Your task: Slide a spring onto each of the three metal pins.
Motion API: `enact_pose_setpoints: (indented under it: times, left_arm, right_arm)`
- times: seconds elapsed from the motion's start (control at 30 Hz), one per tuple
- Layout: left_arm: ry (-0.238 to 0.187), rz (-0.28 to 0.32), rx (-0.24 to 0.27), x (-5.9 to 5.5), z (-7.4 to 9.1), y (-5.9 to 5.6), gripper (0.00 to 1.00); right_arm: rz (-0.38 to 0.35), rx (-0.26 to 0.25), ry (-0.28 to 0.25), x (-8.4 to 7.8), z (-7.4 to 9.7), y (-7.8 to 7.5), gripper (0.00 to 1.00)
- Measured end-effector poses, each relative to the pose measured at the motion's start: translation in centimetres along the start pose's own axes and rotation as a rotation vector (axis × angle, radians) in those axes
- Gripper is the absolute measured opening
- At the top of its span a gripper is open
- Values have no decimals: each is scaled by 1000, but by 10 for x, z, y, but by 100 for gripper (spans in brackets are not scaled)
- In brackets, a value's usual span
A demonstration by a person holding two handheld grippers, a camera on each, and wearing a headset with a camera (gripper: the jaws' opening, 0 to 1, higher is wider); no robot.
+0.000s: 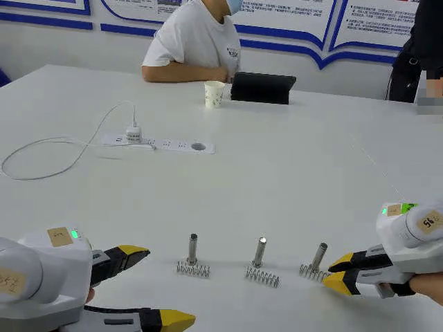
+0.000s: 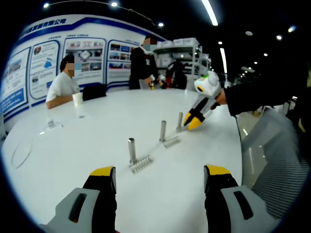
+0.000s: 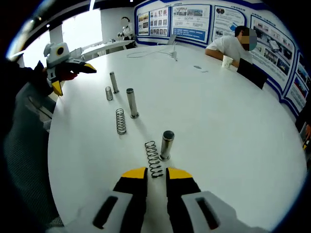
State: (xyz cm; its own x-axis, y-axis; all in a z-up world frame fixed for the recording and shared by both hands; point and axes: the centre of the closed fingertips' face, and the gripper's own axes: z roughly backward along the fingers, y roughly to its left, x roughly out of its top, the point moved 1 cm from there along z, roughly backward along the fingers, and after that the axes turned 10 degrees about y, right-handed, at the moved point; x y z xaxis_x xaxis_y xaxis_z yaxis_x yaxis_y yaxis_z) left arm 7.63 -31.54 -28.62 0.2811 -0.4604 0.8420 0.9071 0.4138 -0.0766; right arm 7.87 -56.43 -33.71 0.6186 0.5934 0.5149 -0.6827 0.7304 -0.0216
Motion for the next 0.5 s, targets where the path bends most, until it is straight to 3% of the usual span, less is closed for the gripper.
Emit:
enact_pose_setpoints:
  times: [0.5]
  left_arm:
    - [0,2,-15,-1,1,-4,72]
  right_arm:
    - [31,17,29,-5,-3,5,11]
